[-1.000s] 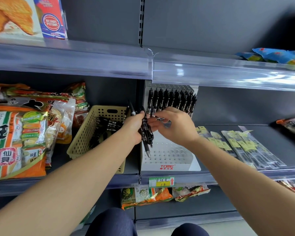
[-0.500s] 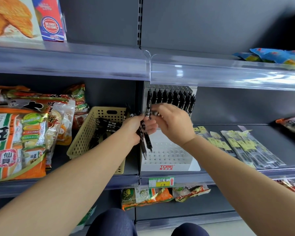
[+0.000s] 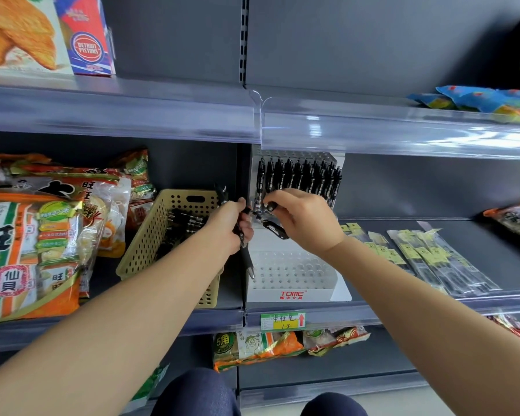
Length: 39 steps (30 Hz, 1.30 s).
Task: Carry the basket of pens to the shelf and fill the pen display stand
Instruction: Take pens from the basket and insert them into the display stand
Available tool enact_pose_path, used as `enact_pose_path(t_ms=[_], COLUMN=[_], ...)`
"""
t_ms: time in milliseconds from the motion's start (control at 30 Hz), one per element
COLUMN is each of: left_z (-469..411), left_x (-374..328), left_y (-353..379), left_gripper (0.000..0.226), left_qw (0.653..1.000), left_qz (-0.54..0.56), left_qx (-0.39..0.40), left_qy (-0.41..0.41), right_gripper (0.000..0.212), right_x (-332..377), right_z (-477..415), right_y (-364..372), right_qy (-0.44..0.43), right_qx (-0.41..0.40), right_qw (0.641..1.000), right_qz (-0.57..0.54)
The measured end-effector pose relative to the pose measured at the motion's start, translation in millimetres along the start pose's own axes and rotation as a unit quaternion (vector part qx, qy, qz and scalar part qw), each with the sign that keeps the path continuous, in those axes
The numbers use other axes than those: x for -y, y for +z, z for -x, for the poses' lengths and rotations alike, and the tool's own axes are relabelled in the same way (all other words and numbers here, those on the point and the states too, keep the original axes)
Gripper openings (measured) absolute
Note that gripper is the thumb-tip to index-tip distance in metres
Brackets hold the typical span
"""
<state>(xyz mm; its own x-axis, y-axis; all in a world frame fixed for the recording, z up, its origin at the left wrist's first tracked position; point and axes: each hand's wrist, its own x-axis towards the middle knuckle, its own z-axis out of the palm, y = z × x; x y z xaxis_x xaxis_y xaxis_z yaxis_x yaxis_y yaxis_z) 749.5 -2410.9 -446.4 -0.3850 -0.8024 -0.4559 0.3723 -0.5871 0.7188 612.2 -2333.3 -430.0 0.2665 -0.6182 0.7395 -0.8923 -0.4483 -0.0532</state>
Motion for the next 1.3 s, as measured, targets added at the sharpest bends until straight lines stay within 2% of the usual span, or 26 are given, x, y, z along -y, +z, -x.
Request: enact_pose_path(t_ms=[133,333,467,633,700,900,1033,1167,1300], left_z=[2,4,3,5,6,14,16,19,18], left_x=[-1,-6,-5,-2,-1,0,-1,-1,-3], left_y=[-1,5,8,11,12,16,16,17,19], left_gripper=[0.024,0.035,0.034,0.025,0.019,0.035,0.029,0.031,0.031], left_qw=[0.999,0.996,0.995,0.996,0.997,0.999,0.999,0.999,1.000], left_qz=[0.041,0.090,0.091,0.071,0.062,0.038,0.051,0.042,-0.003], left_qx=[-0.011,-0.019,-0.035,-0.046,-0.031,0.035,0.012,0.007,-0.010], left_qy=[-0.003,0.009,0.014,0.023,0.021,0.001,0.007,-0.001,-0.003], right_gripper=[0.017,0.038,0.047,0.030,0.027,0.019,0.025,0.022,0.015], right_x=[-5,-1,1,10,11,15,16,15,18], right_z=[-3,-3,-8,-14,-14,-16,-17,-17,-15], right_y=[-3,-1,-3,-5,-2,0,0,2,4], right_qy=[0.040,0.046,0.050,-0.003,0.003,-0.022,-0.049,-0.067,-0.036], right_qx=[0.031,0.044,0.054,0.076,0.084,0.078,0.081,0.059,0.026], right_qw=[0.999,0.997,0.995,0.993,0.992,0.993,0.992,0.994,0.998], right_qz=[-0.011,-0.039,-0.061,-0.093,-0.097,-0.087,-0.084,-0.063,-0.048])
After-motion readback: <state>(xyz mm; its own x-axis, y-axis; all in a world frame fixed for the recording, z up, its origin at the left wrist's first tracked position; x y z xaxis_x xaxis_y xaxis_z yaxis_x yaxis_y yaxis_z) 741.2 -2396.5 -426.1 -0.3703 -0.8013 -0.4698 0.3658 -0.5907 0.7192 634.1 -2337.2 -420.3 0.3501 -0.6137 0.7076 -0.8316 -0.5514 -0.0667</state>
